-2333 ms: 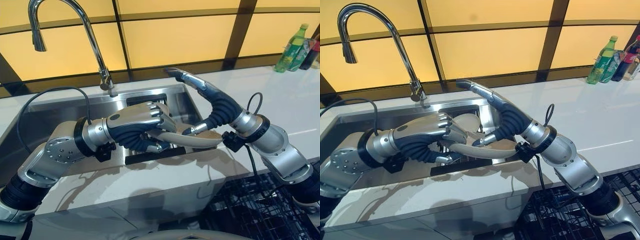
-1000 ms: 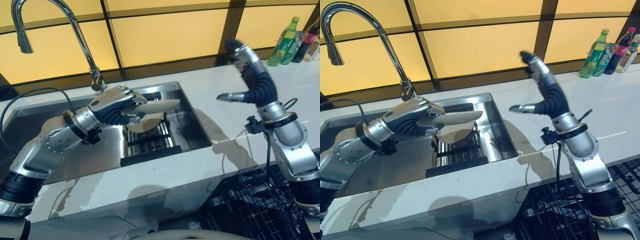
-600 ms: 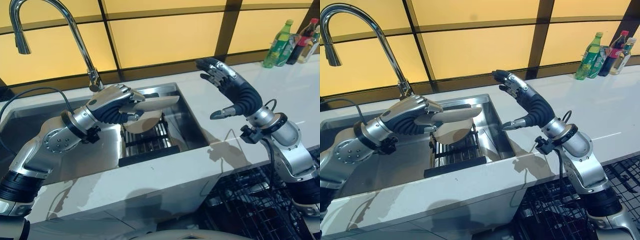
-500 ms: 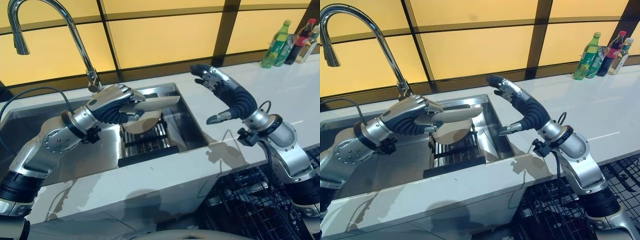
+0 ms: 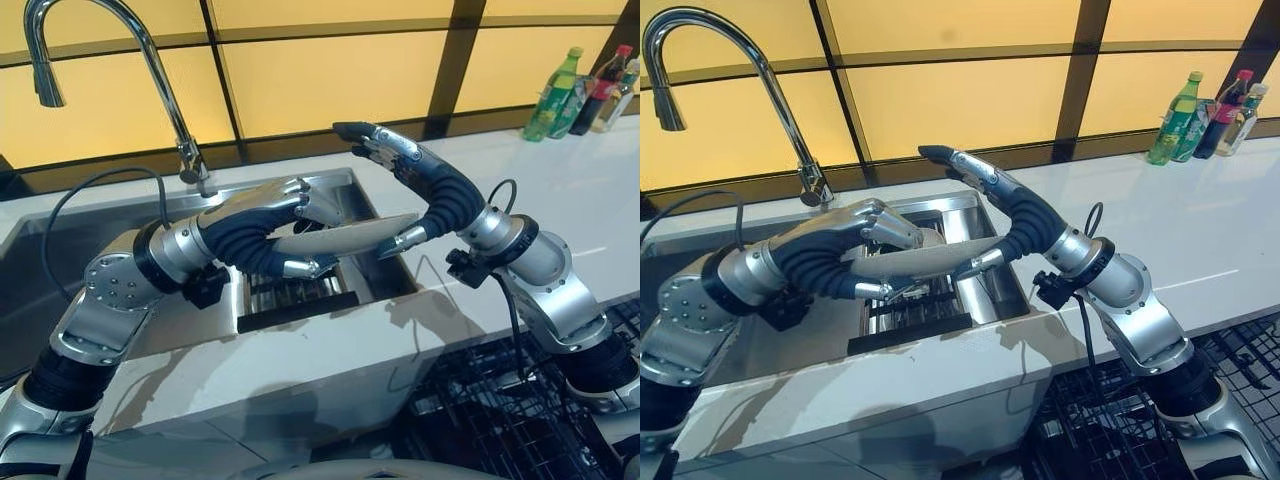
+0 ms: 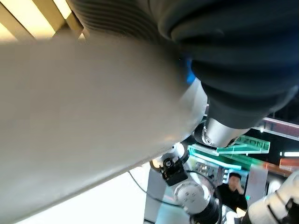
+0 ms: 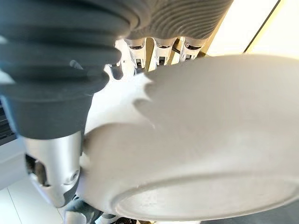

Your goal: Pick up plates and place into dishwasher.

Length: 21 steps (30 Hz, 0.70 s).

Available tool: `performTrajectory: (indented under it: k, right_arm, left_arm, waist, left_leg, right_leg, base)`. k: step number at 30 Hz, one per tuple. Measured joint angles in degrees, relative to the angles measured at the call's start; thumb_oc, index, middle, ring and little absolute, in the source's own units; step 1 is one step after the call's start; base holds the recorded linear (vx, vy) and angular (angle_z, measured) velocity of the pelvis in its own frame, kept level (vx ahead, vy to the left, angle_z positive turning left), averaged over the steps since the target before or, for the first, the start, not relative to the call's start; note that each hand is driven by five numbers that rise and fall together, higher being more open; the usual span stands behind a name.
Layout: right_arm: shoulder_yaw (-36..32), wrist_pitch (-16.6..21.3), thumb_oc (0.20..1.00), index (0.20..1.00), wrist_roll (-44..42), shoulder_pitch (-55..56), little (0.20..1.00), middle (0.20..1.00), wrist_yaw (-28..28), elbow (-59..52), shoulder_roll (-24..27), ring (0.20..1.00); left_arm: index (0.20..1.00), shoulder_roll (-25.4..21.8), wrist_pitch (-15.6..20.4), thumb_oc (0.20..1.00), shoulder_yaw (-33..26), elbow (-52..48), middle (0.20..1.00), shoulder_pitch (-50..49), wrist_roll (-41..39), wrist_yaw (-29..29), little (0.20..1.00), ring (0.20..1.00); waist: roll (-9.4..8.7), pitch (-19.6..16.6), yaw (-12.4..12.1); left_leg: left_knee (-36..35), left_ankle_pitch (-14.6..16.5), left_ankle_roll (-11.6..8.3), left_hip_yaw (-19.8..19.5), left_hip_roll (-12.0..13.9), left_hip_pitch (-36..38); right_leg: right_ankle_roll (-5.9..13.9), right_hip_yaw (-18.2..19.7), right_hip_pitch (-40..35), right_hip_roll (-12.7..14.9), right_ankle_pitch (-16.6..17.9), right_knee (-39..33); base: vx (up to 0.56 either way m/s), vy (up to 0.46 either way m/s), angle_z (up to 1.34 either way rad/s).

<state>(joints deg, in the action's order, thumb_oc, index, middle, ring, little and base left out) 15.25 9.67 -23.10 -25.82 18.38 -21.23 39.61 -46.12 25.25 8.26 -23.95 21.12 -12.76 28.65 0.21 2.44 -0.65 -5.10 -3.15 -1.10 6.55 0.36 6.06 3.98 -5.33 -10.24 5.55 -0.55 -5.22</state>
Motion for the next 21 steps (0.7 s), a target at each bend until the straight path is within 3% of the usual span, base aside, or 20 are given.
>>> performTrajectory:
  k: [6, 13, 17, 21]
  right_arm:
    - [0.2, -0.4, 1.0, 1.0, 1.1, 0.0, 1.0, 1.0, 0.3, 0.0, -0.7, 1.0]
    - [1.5, -3.5, 1.0, 1.0, 3.5, 0.0, 1.0, 1.0, 5.9, -0.6, -0.4, 1.0]
    - [1.9, -5.9, 1.0, 1.0, 5.0, 0.0, 1.0, 1.0, 10.3, -2.0, 3.2, 1.0]
    - [3.2, -7.6, 1.0, 1.0, 5.1, -1.1, 1.0, 1.0, 11.0, -2.1, 5.3, 1.0]
  left_arm:
    - [0.2, 0.2, -0.9, 0.2, 0.0, 0.0, 0.2, 0.0, 0.0, 0.5, 0.2, 0.2]
    - [0.2, 0.2, -1.0, 0.2, 0.0, 0.0, 0.2, 0.0, 0.2, 1.0, 0.2, 0.2]
    - [0.2, 0.2, -1.0, 0.2, 0.0, -0.2, 0.2, 0.0, 0.3, 1.2, 0.2, 0.2]
    - [0.2, 0.0, -0.9, 0.2, 0.0, -0.2, 0.2, 0.0, 0.8, 1.3, 0.2, 0.2]
  waist:
    - [-0.07, -0.1, -0.3]
    - [-0.05, -0.3, -0.3]
    - [-0.18, -0.4, -0.3]
    - [-0.37, -0.5, -0.3]
  left_leg:
    - [0.0, -0.1, 0.1, -0.7, -0.2, -0.1]
    - [0.0, -0.2, 0.27, -1.3, -0.5, -0.3]
    - [0.0, -0.2, 0.29, -1.6, -0.5, -0.4]
    - [0.0, -0.2, 0.3, -1.7, -0.5, -0.4]
  right_leg:
    - [0.03, -0.7, -0.3, 0.2, -0.1, 0.0]
    - [0.11, -1.4, -0.5, 0.4, -0.1, 0.0]
    - [0.11, -1.6, -0.4, 0.3, -0.1, 0.0]
    - [0.11, -1.6, -0.5, 0.3, -0.1, 0.0]
  base:
    - [-0.01, 0.029, 0.06]
    - [-0.01, 0.022, 0.04]
    - [-0.01, 0.006, 0.03]
    - [0.0, 0.0, 0.0]
